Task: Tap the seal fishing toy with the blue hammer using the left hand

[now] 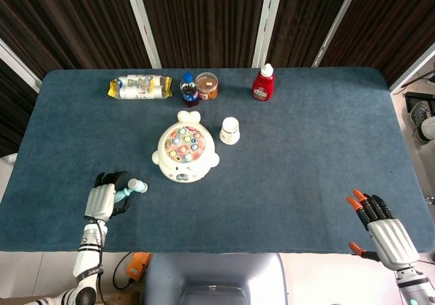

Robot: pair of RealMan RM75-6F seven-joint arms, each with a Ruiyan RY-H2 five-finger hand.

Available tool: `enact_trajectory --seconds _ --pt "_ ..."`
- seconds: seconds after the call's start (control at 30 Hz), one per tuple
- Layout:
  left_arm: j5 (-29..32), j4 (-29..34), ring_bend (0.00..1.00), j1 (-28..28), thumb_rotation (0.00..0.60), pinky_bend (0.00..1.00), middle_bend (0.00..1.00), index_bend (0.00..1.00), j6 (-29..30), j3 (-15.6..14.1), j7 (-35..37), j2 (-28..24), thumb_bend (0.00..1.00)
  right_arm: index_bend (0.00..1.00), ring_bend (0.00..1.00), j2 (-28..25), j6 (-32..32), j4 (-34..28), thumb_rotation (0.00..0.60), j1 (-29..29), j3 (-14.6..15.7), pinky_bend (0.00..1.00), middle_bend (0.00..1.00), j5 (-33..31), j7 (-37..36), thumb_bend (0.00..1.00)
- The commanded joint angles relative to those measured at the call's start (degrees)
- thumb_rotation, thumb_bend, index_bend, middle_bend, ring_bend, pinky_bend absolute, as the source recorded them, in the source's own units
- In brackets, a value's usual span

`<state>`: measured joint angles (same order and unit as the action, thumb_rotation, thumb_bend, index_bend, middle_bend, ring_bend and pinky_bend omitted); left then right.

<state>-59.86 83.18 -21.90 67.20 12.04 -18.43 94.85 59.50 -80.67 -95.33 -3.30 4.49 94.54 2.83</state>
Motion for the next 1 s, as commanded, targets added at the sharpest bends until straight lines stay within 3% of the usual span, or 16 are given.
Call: enact_trajectory --seconds 0.03,0.4,1.0 --pt "0.57 -0.87 0.14 -0.78 0.600 0.06 0.19 0.19 0.05 0.44 -0.88 1.13 0.37 0.00 0.00 -0.12 -0.15 0.03 0.600 0.03 -0.03 0.00 0.00 -0.01 -0.24 0.34" --pt "3.60 -3.07 0.24 -2.50 0.600 0.08 0.31 0.30 -0.60 0.79 -4.23 3.44 0.39 0.00 0.00 -0.40 -0.41 0.17 0.600 0.04 0.06 0.00 0.00 0.24 -0.93 0.34" --pt "5.26 -4.18 0.31 -4.04 0.600 0.08 0.38 0.36 -0.68 1.26 -5.38 4.42 0.46 0.00 0.00 -0.46 -0.40 0.16 0.600 0.03 0.00 0.00 0.00 0.00 -0.98 0.34"
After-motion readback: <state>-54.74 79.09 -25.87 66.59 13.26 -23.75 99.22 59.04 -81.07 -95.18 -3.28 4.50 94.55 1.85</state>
